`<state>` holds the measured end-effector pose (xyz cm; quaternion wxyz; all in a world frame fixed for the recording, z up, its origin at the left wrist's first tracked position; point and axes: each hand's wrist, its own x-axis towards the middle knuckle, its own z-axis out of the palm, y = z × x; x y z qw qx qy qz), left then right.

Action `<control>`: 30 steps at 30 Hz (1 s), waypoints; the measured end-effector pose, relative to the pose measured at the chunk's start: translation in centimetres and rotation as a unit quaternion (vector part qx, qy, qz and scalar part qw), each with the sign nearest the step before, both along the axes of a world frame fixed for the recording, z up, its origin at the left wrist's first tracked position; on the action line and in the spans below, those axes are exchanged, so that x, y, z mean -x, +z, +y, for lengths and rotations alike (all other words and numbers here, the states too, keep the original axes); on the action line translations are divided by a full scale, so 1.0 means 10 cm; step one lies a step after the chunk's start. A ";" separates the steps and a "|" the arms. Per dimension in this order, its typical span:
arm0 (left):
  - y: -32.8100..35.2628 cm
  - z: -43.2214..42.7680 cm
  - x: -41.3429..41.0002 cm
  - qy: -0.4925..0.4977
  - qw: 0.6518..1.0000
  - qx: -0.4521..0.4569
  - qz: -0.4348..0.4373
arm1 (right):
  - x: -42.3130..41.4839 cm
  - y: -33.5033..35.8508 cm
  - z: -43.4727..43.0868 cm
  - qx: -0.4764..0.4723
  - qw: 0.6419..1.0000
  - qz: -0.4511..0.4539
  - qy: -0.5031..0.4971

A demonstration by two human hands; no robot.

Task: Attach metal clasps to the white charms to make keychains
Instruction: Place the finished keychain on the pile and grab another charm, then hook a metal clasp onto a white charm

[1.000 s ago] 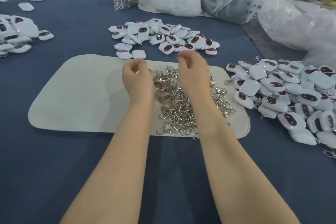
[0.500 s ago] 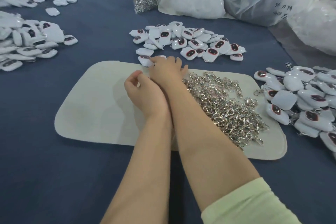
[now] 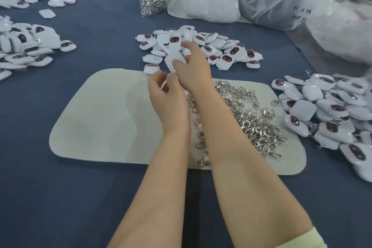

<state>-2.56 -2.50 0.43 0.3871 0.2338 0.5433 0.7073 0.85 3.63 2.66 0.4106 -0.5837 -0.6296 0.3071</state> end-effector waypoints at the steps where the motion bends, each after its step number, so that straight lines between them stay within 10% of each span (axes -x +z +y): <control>1: 0.00 0.00 -0.03 -0.016 1.000 0.000 0.012 | -0.06 0.03 -0.05 0.011 1.000 0.019 0.003; 11: -0.03 -0.05 -0.21 -0.132 0.978 -0.006 0.162 | -0.66 0.02 -0.51 0.015 0.994 0.070 -0.079; 20: 0.02 -0.07 -0.18 -0.106 0.994 0.001 0.031 | -0.82 -0.25 -0.58 0.094 0.938 -0.333 -0.032; 30: 0.00 -0.02 -0.11 -0.127 0.989 0.012 -0.075 | -0.88 -0.27 -0.53 0.027 0.992 -0.098 -0.074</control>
